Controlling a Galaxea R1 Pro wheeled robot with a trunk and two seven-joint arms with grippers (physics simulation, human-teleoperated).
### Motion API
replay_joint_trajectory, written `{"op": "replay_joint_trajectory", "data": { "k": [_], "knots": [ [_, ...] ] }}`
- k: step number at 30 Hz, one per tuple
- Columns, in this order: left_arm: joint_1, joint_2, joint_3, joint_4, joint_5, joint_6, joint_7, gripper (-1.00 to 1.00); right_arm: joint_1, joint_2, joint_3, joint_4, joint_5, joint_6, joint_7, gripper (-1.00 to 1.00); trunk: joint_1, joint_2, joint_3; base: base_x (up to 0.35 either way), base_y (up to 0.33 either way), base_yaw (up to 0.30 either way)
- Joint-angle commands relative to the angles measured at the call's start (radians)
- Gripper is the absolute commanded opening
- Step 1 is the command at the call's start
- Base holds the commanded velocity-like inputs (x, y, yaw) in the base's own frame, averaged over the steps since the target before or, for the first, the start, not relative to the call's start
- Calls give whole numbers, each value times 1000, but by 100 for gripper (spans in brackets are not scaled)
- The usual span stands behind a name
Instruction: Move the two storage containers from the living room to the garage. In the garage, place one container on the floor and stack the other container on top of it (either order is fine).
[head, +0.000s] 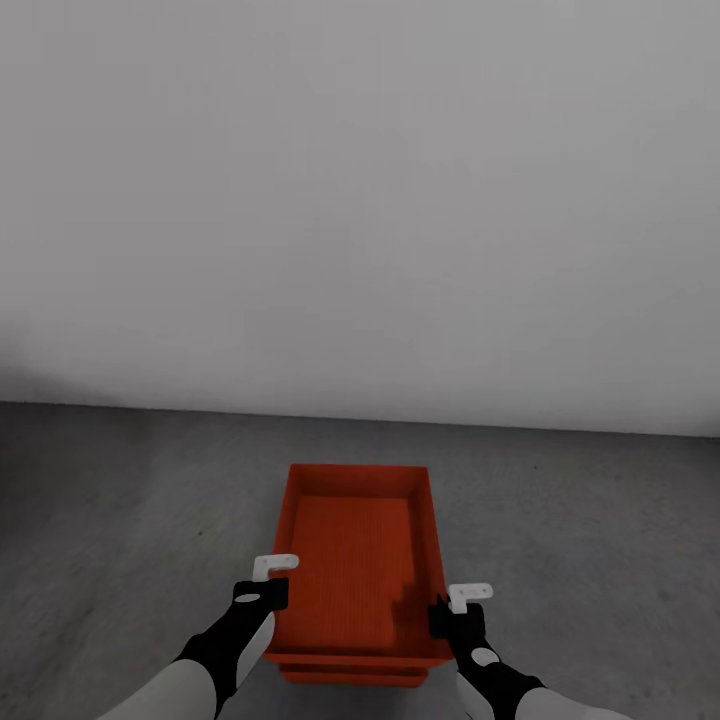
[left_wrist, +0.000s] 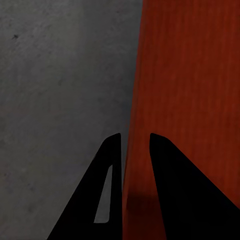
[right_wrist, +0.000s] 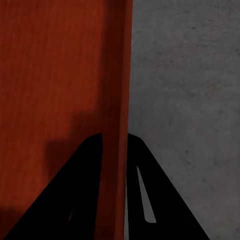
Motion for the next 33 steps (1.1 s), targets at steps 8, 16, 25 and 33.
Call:
{"op": "replay_joint_trajectory", "data": {
  "k": [8,16,25,33],
  "knots": [
    [0,0,-3,0,10,7,12,-100,-1,1,-18,1,-21,-9,-11,-100,31,-57,-26,0,0,0],
    [0,0,-3,0,9,7,12,-100,-1,1,-18,1,-21,-9,-11,-100,61,-113,-51,0,0,0],
    [0,0,-3,-1,9,7,12,-100,-1,1,-18,1,-21,-8,-11,-100,96,-176,-79,0,0,0],
    [0,0,-3,0,9,7,12,-100,-1,1,-18,1,-21,-7,-11,-100,127,-232,-104,0,0,0]
  ]
}}
